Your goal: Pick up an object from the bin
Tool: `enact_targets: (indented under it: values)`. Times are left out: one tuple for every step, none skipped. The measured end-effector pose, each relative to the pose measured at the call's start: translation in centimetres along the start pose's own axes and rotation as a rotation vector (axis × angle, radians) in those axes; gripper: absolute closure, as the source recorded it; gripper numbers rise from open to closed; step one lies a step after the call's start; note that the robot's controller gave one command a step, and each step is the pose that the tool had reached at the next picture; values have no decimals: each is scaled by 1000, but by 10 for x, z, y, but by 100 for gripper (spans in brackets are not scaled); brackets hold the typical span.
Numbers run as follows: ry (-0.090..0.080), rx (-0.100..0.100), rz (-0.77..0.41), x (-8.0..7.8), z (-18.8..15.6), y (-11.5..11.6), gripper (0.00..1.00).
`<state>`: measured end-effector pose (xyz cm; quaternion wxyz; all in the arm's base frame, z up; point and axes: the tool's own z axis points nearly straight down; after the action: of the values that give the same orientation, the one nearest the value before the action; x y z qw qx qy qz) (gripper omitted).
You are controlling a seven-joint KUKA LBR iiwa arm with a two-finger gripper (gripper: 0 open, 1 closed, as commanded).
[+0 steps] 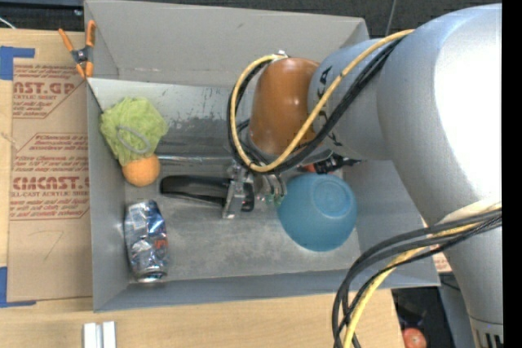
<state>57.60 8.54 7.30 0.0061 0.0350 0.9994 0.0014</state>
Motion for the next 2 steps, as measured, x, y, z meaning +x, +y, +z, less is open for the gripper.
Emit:
enact_targets:
  values:
    - [17, 5, -1, 5, -19, -1, 100]
    - [12, 3, -1, 3, -54, -1, 100]
